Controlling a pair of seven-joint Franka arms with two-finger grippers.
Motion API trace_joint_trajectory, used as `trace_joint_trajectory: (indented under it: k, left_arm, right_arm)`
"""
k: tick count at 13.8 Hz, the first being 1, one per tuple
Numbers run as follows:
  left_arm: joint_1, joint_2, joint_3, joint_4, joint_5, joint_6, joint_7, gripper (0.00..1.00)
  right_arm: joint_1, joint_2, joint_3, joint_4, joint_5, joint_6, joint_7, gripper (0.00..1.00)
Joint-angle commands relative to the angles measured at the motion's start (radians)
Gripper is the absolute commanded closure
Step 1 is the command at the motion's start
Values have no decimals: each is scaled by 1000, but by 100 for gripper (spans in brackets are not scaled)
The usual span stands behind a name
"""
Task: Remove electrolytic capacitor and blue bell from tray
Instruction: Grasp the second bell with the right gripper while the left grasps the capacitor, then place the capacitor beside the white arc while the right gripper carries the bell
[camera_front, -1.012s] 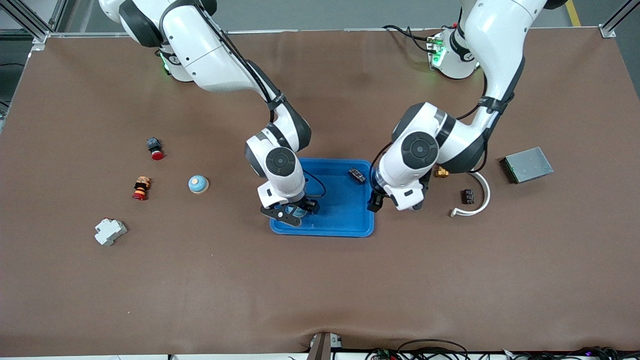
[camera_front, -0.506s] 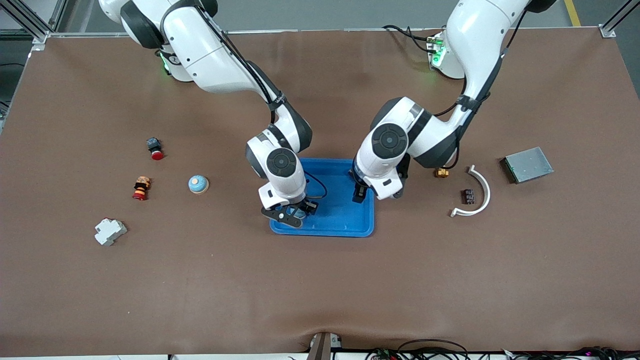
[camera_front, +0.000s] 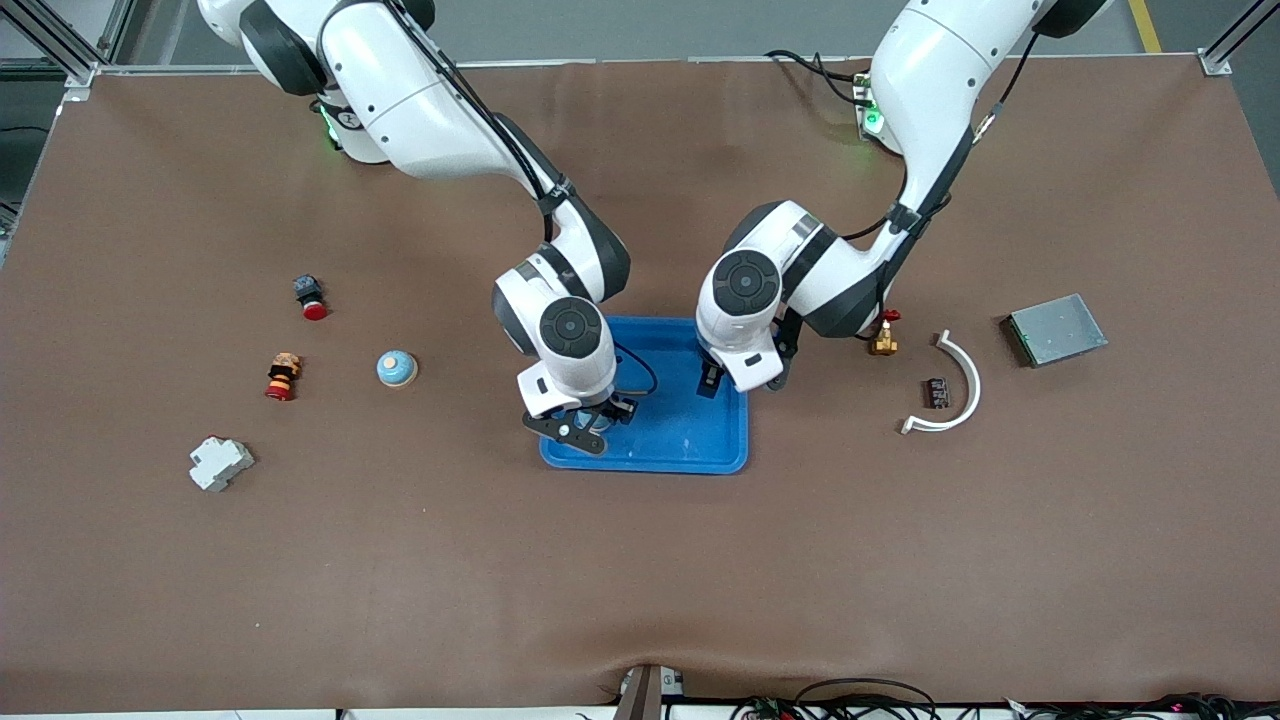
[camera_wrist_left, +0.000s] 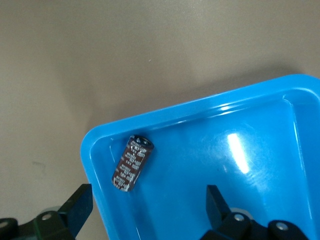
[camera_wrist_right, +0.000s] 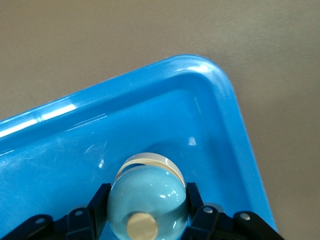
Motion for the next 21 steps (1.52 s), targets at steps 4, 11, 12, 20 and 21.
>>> trace_joint_trajectory:
  k: [4,11,12,20,21]
  left_arm:
    - [-26,48,5,-13,63,54,-22,0]
    - [-43,102,8,-10,121,105,-45,0]
    - [-43,108,8,-9,123,114,-45,0]
    - [-41,128,10,-7,157,126,-46,0]
    - [-41,128,10,-7,157,126,-48,12]
  right_arm:
    - [-55,-87,-3,-42,7,-88,-108,100]
    - [-208,-282,-3,-292,7,-30,-424,100]
    - [-235,-307,-3,-332,7,-20,-480,100]
    - [-423,-367,-1,-515,20,154,-823,100]
    - [-434,-364,-1,-523,42,174,-855,100]
